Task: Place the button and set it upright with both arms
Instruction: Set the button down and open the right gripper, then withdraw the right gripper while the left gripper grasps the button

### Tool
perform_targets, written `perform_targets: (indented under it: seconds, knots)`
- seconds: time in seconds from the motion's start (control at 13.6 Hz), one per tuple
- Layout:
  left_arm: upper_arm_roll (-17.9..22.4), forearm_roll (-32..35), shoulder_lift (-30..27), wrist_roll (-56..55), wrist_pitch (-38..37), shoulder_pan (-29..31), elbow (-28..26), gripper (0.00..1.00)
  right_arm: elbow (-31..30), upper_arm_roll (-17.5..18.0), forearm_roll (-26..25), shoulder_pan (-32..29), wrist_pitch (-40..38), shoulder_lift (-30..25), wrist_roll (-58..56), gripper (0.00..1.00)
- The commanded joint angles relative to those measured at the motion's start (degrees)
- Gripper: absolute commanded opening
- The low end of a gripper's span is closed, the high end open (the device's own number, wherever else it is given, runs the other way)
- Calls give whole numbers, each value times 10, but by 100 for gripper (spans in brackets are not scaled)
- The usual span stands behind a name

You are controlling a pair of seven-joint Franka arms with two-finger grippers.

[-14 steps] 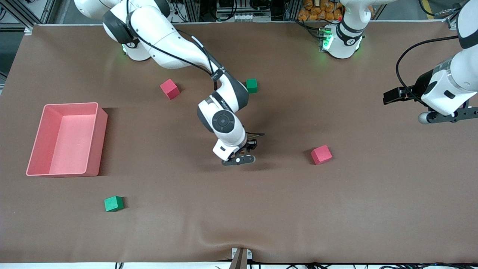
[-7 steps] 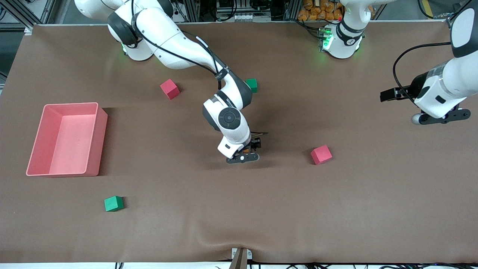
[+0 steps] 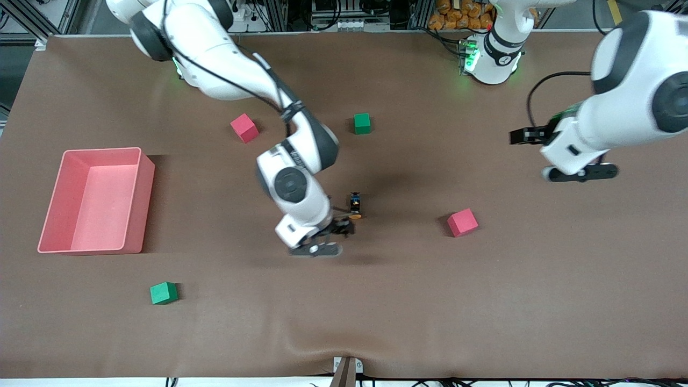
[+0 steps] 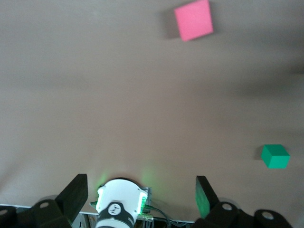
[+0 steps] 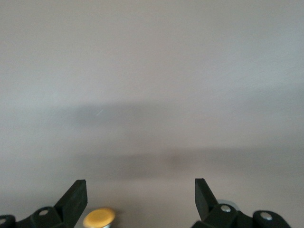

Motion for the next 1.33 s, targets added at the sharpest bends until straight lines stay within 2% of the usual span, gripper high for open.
perform_targets:
  seconds: [0.0, 0.22, 0.44, 0.66, 0.81, 1.03, 1.25]
  knots:
    - [1, -17, 47, -69, -7, -57, 41, 100, -7, 19, -3, -92, -97, -48, -15, 100]
    - [1, -32, 121, -145, -5, -125, 94, 100, -8, 25, -3, -170, -193, -126, -71, 100]
    - [2, -32, 217, -209, 6, -187, 185, 100, -8, 23, -5, -238, -303, -180, -155, 100]
    - [1, -48, 270, -222, 81, -217, 201, 100, -28, 23, -7, -309, -339, -245, -226, 100]
    - [2, -51, 295, -229, 131, -228, 201, 100, -72, 20, -38, -311, -332, -300, -213, 100]
    - [1, -52, 329, -228, 201, -247, 203, 100, -154, 23, -47, -321, -328, -394, -182, 100]
    - [1, -55, 355, -226, 257, -257, 203, 100, -299, 23, -47, -326, -246, -506, -182, 100]
